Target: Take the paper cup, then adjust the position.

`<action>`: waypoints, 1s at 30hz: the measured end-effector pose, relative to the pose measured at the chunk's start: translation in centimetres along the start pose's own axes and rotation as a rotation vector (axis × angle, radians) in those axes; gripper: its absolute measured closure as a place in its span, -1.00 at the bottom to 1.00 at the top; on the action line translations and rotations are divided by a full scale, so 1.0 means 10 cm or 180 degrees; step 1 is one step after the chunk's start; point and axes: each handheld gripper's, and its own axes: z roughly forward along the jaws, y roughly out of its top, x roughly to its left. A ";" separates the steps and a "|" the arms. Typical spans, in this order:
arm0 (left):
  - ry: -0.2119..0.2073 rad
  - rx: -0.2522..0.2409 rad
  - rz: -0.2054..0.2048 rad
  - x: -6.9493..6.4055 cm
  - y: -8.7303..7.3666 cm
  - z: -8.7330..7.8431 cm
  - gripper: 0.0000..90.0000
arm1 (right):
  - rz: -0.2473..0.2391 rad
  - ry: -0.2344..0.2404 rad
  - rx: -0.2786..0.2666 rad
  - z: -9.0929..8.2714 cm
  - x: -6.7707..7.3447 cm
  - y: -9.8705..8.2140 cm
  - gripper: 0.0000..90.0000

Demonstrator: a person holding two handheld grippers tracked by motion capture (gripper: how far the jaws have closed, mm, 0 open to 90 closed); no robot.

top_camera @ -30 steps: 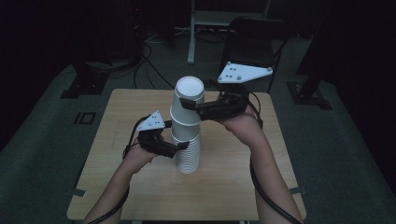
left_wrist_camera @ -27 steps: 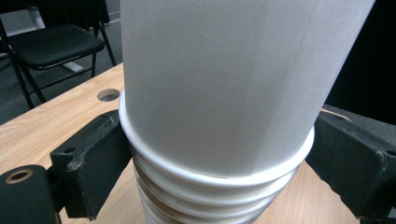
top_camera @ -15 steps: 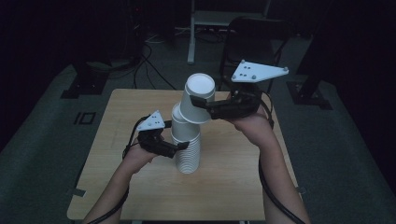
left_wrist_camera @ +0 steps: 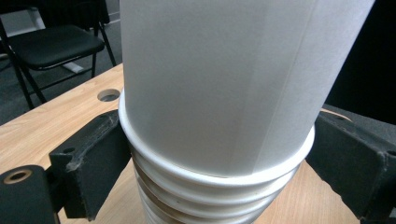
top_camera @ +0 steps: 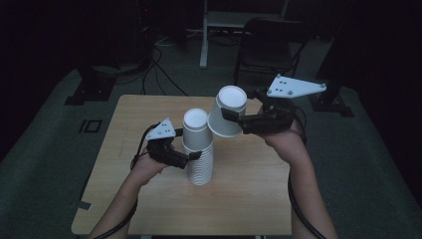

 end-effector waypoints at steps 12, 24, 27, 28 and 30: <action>-0.0010 -0.0011 -0.0039 0.00 -0.03 -0.05 -0.82 | 0.0104 -0.0096 0.0087 -0.12 -0.07 -0.29 -0.46; 0.0050 -0.0091 -0.0045 -0.05 -0.06 -0.15 -0.82 | 0.0221 -0.0112 0.0141 -0.22 -0.09 -0.65 -0.46; 0.0079 -0.0085 -0.0049 -0.08 -0.10 -0.20 -0.82 | 0.0245 -0.0135 0.0165 -0.28 -0.10 -0.77 -0.46; 0.0079 -0.0109 -0.0075 -0.08 -0.12 -0.21 -0.82 | 0.0257 -0.0148 0.0162 -0.30 -0.10 -0.80 -0.46; 0.0083 -0.0132 -0.0095 -0.10 -0.17 -0.25 -0.82 | 0.0274 -0.0158 0.0172 -0.33 -0.11 -0.85 -0.46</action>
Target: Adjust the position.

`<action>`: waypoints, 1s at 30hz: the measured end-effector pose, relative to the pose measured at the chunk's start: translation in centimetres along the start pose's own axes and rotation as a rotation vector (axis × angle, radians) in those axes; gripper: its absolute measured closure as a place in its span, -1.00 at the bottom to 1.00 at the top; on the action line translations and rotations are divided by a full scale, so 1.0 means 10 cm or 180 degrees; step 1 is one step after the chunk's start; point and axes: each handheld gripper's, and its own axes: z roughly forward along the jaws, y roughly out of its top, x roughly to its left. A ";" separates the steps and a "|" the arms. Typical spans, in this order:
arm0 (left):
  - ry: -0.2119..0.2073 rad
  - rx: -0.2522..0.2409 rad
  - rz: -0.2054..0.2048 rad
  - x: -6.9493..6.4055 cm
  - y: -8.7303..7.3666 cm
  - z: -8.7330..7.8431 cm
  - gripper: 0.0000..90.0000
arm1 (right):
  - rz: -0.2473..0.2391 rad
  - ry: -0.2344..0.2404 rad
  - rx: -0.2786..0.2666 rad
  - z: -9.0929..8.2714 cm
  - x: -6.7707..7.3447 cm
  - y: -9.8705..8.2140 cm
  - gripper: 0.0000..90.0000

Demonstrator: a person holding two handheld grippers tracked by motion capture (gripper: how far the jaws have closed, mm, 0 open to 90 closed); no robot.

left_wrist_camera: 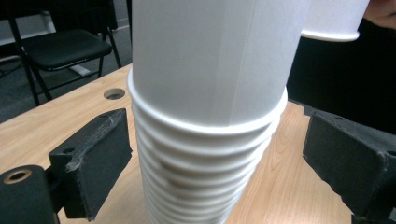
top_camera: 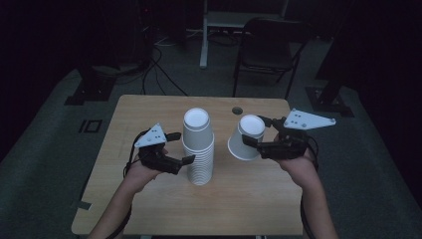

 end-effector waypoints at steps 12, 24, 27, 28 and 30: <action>0.0024 -0.0046 -0.0138 -0.10 -0.33 -0.22 -0.79 | -0.0050 -0.0005 0.0084 -0.05 0.09 -0.17 -0.46; -0.0233 0.0065 -0.0132 -0.37 -0.50 -0.03 -0.79 | -0.0051 0.0121 0.0135 0.05 0.24 -0.36 -0.46; -0.0318 0.0048 -0.0157 -0.44 -0.52 0.02 -0.79 | -0.0036 0.0157 0.0139 0.07 0.28 -0.42 -0.46; -0.0364 0.0051 -0.0162 -0.46 -0.53 0.05 -0.79 | -0.0022 0.0165 0.0137 0.08 0.28 -0.45 -0.46; -0.0406 0.0086 -0.0160 -0.50 -0.55 0.11 -0.79 | -0.0004 0.0175 0.0143 0.09 0.30 -0.49 -0.46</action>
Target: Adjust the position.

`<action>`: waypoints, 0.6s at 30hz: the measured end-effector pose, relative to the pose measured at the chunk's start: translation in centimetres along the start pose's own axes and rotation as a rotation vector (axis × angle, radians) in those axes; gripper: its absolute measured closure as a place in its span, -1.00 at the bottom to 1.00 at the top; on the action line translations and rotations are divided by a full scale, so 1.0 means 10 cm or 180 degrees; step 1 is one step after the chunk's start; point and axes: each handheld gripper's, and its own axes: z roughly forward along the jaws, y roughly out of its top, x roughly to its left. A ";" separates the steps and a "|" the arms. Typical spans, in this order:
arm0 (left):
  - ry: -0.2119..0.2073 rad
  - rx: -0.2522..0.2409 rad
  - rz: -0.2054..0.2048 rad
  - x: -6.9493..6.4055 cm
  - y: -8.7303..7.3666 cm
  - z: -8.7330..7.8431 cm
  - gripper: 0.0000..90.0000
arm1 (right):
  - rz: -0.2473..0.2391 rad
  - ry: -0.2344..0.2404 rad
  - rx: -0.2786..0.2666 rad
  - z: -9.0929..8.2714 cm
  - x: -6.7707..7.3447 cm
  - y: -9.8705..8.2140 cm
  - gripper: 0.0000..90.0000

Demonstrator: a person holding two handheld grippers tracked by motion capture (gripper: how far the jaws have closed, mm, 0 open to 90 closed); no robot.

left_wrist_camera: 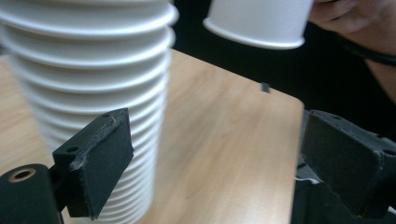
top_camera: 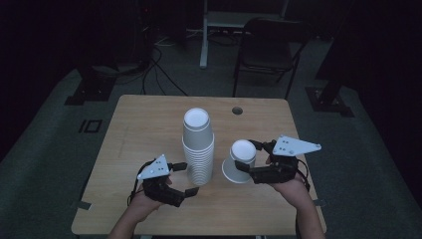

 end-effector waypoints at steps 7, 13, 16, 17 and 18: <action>-0.0177 0.0116 0.0040 -0.11 -0.02 0.23 -0.79 | -0.0004 0.0073 0.0003 0.07 0.07 -0.08 -0.46; -0.0304 0.0139 0.0021 -0.19 -0.02 0.38 -0.79 | -0.0009 0.0146 0.0010 0.13 0.12 -0.10 -0.46; -0.0319 0.0124 0.0036 -0.20 -0.02 0.43 -0.73 | -0.0019 0.0177 0.0027 0.17 0.14 -0.10 -0.46; -0.0354 0.0106 0.0018 -0.20 -0.01 0.45 -0.73 | -0.0026 0.0178 0.0038 0.18 0.15 -0.10 -0.46; -0.0370 0.0119 0.0008 -0.21 -0.01 0.46 -0.73 | -0.0035 0.0197 0.0039 0.20 0.16 -0.10 -0.46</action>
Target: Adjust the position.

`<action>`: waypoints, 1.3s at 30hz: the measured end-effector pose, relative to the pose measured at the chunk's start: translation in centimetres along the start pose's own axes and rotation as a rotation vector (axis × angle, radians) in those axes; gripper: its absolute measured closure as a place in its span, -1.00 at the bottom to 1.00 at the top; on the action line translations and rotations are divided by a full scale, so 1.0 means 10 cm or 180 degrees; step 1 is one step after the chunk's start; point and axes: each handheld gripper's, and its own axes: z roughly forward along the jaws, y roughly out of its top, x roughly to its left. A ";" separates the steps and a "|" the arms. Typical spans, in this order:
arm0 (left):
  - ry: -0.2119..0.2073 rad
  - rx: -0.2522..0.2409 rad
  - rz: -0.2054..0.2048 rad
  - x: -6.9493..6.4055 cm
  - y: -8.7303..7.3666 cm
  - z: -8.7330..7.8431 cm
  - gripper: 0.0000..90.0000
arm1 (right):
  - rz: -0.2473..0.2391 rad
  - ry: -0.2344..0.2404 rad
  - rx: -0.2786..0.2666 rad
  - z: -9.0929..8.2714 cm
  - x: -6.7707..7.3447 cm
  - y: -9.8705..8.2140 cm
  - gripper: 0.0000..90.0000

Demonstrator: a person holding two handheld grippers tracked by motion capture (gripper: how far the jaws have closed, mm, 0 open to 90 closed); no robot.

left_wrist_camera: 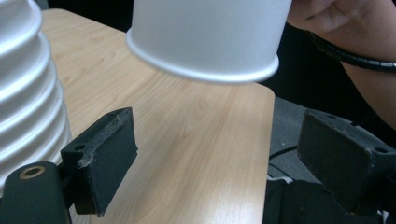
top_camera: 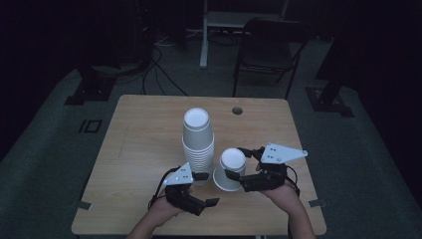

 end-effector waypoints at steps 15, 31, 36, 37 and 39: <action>-0.0109 -0.0172 -0.0054 0.02 0.04 -0.01 -0.33 | -0.0026 0.0085 0.0019 0.09 0.07 0.03 -0.46; -0.0096 -0.0380 -0.0092 0.08 0.07 -0.18 0.02 | -0.0013 0.0139 0.0075 0.11 0.07 -0.01 -0.46; -0.0211 -0.0431 -0.0053 0.07 0.06 -0.19 0.30 | -0.0010 0.0144 0.0083 0.11 0.07 -0.01 -0.46; -0.0216 -0.0452 -0.0040 0.07 0.05 -0.19 0.33 | 0.0002 0.0164 0.0074 0.11 0.06 -0.01 -0.46; -0.0271 -0.0486 -0.0005 0.07 0.04 -0.20 0.39 | 0.0000 0.0174 0.0078 0.11 0.06 -0.01 -0.46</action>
